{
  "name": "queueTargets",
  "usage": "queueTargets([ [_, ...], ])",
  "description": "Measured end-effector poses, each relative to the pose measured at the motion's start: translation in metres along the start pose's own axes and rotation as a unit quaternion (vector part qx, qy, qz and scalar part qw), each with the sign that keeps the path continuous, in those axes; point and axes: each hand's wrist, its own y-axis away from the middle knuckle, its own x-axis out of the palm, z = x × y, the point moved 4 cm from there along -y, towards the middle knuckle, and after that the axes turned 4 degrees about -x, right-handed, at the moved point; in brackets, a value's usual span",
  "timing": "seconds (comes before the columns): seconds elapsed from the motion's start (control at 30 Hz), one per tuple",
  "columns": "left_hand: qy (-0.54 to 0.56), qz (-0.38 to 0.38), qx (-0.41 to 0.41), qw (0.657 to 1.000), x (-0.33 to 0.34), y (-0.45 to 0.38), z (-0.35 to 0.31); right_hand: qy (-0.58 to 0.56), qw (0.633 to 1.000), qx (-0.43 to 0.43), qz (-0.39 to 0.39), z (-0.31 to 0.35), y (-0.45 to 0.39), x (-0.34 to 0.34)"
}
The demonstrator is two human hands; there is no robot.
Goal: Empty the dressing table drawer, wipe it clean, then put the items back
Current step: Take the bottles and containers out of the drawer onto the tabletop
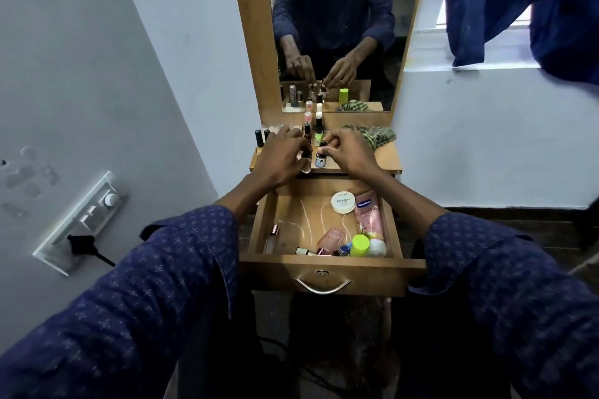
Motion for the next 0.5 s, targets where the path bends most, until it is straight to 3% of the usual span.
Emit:
queueTargets([
  [0.23, -0.025, -0.002, -0.022, 0.999, 0.004, -0.042, -0.002, 0.049, 0.997, 0.029, -0.055, 0.003, -0.025, 0.003],
  [0.5, -0.019, 0.007, -0.074, 0.997, 0.023, -0.068, 0.012, 0.058, 0.996, 0.036, -0.061, -0.008, -0.042, 0.020],
])
